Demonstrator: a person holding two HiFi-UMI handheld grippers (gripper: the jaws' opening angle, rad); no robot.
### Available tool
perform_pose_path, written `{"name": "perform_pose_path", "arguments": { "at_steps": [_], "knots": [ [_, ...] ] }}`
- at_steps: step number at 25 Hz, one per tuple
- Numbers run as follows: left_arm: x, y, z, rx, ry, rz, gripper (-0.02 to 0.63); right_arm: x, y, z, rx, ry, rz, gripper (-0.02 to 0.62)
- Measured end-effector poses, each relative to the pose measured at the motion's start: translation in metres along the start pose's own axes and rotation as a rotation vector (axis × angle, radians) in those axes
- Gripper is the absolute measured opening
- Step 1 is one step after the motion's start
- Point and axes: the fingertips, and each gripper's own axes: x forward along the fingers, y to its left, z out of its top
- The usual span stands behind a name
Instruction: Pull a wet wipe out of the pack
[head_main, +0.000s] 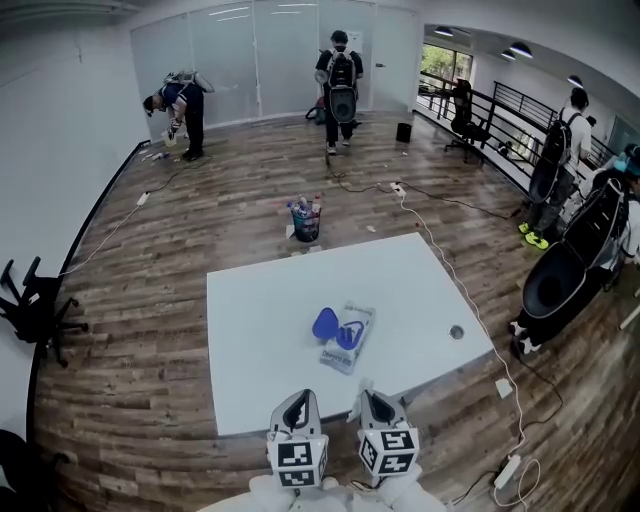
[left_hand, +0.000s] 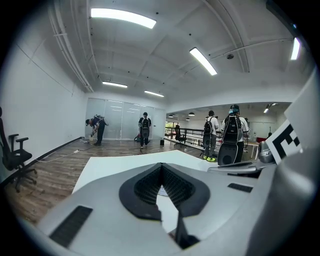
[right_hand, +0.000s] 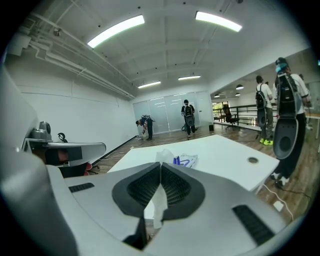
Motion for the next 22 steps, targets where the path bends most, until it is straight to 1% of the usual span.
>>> {"name": "perform_pose_path", "arguments": {
  "at_steps": [6, 13, 22],
  "knots": [
    [0.011, -0.008, 0.001, -0.02, 0.005, -0.037, 0.002, -0.005, -0.011, 0.016, -0.02, -0.047, -0.039, 0.014],
    [0.017, -0.015, 0.004, 0.009, -0.005, -0.059, 0.002, -0.005, -0.019, 0.018, -0.016, -0.048, -0.069, 0.014],
    [0.021, -0.02, 0.007, 0.002, -0.001, -0.067, 0.001, -0.007, -0.021, 0.018, -0.014, -0.042, -0.074, 0.014]
  ]
}}
